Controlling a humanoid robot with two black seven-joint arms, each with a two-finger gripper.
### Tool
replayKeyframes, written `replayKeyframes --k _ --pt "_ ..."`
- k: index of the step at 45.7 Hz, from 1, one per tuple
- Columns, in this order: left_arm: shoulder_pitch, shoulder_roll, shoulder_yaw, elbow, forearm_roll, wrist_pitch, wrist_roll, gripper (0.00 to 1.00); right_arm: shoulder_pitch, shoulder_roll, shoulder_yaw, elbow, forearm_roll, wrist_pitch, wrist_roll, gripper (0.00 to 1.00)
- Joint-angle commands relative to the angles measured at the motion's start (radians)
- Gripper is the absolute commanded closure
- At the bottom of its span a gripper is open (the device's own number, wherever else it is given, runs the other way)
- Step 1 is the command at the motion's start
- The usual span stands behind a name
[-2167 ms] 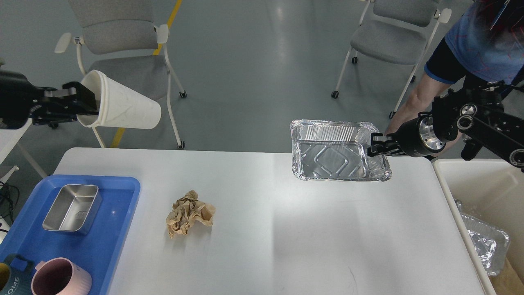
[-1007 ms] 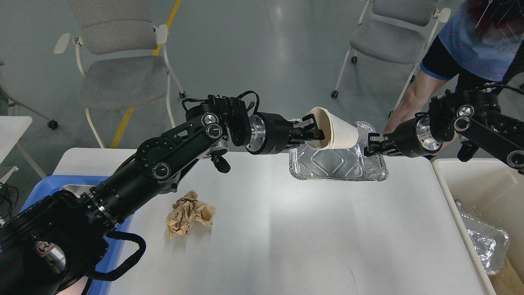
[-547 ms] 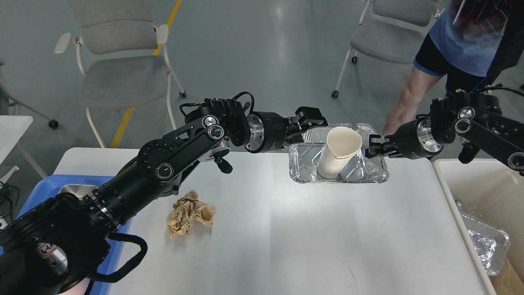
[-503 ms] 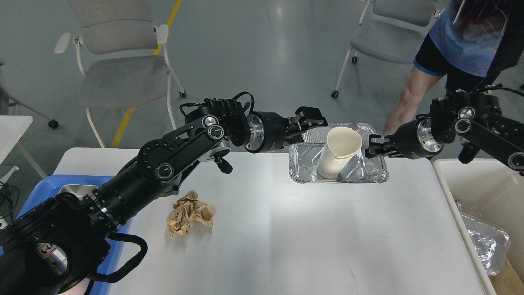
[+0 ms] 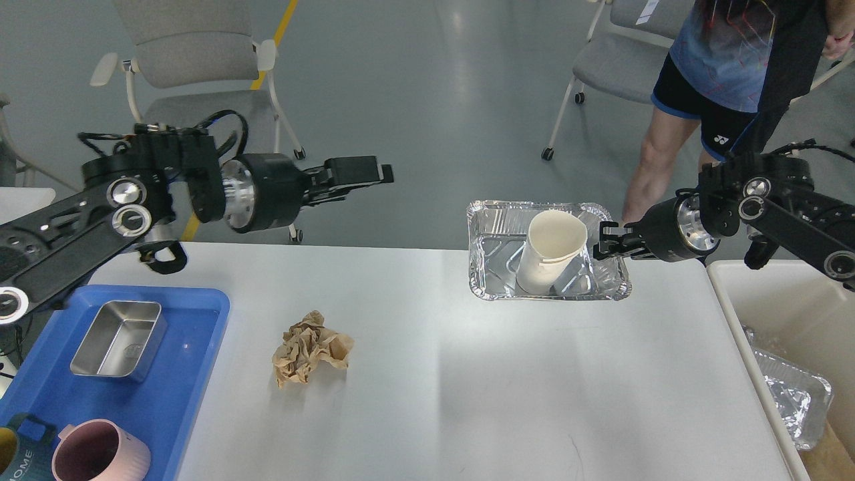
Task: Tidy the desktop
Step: 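Move the left gripper back and down to the crumpled brown paper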
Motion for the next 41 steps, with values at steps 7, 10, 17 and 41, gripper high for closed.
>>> replayKeyframes --k 7,10,17,41 --pt "0.083 0.302 -0.001 -0.036 -0.048 -0.015 -0.008 0.03 -0.01 0.008 0.0 -0.001 0.0 -0.002 0.0 1.0" --pt "0.083 0.357 -0.001 -0.06 -0.071 -0.018 -0.021 0.03 -0.01 0.014 0.0 -0.001 0.0 -0.002 0.0 1.0" --pt "0.083 0.488 -0.001 -0.113 -0.11 -0.059 -0.028 0.03 -0.01 0.015 0.0 -0.003 -0.002 -0.003 0.0 1.0" --pt "0.226 0.168 0.147 0.177 -0.087 0.045 -0.018 0.03 -0.041 0.028 0.0 -0.006 -0.002 -0.017 0.0 1.0"
